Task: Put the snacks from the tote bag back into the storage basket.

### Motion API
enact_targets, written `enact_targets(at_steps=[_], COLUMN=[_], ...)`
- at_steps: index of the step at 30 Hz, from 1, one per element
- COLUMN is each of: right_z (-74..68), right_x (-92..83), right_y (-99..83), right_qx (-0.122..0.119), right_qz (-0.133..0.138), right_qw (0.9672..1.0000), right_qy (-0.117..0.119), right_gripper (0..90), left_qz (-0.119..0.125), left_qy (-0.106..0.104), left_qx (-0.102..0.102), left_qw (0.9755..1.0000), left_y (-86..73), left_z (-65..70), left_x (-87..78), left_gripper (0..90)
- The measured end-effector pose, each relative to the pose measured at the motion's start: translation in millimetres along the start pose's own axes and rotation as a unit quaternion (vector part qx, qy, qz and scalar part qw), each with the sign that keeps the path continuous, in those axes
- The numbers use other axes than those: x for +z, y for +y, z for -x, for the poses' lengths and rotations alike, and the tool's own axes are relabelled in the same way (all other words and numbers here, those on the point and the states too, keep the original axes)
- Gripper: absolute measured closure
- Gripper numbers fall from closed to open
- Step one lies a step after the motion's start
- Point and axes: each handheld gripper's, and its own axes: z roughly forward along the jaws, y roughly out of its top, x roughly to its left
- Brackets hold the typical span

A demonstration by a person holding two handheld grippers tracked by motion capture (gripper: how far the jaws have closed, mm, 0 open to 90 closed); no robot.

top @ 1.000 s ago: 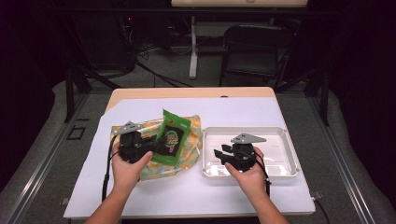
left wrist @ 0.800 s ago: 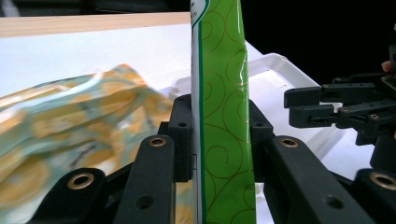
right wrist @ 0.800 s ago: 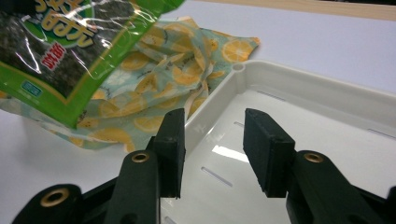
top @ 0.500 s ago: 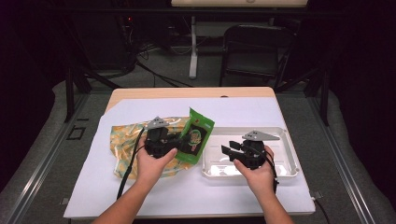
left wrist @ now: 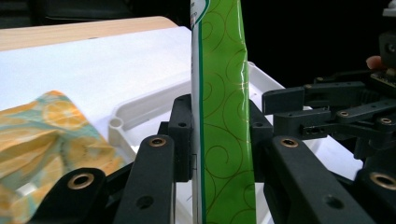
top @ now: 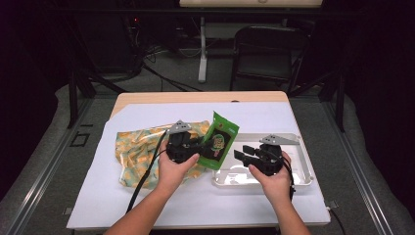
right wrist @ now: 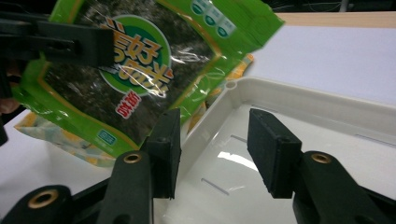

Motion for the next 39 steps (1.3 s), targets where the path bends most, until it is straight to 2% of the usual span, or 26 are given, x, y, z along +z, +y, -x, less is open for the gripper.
enact_targets(at_steps=[1, 4, 10, 16, 25, 37, 39], right_z=[0.0, 0.3, 0.8, 1.2, 1.4, 0.7, 1.0], right_x=[0.1, 0.2, 1.6, 5.0, 12.8, 22.4, 23.1], right_y=[-0.1, -0.1, -1.5, -4.6, -11.2, -16.7, -17.2], right_qx=[0.000, 0.000, -0.002, 0.004, 0.015, 0.032, 0.030], right_qz=[0.000, 0.001, 0.002, -0.002, -0.016, -0.027, -0.031], right_qw=[1.0000, 1.0000, 1.0000, 1.0000, 0.9996, 0.9976, 0.9976], right_qy=[-0.001, -0.001, 0.001, 0.001, 0.017, 0.056, 0.054], right_gripper=[52.4, 50.0, 48.0, 46.6, 45.9, 46.0, 45.7], left_qz=[-0.003, -0.003, -0.006, -0.006, 0.002, 0.002, 0.004], left_qy=[-0.008, -0.002, -0.006, -0.009, -0.016, -0.027, -0.027], left_qx=[0.000, 0.017, 0.023, 0.030, 0.035, 0.038, 0.037], left_qw=[1.0000, 0.9998, 0.9997, 0.9995, 0.9993, 0.9989, 0.9989], left_y=[-0.2, -1.7, -5.8, -7.1, -7.6, -8.8, -9.8], left_z=[0.6, 2.6, 3.0, 4.7, 6.6, 8.0, 8.0], left_x=[1.4, 6.0, 15.4, 16.8, 15.9, 16.2, 17.3], left_gripper=[71.5, 71.5, 71.5, 71.5, 71.5, 71.5, 71.4])
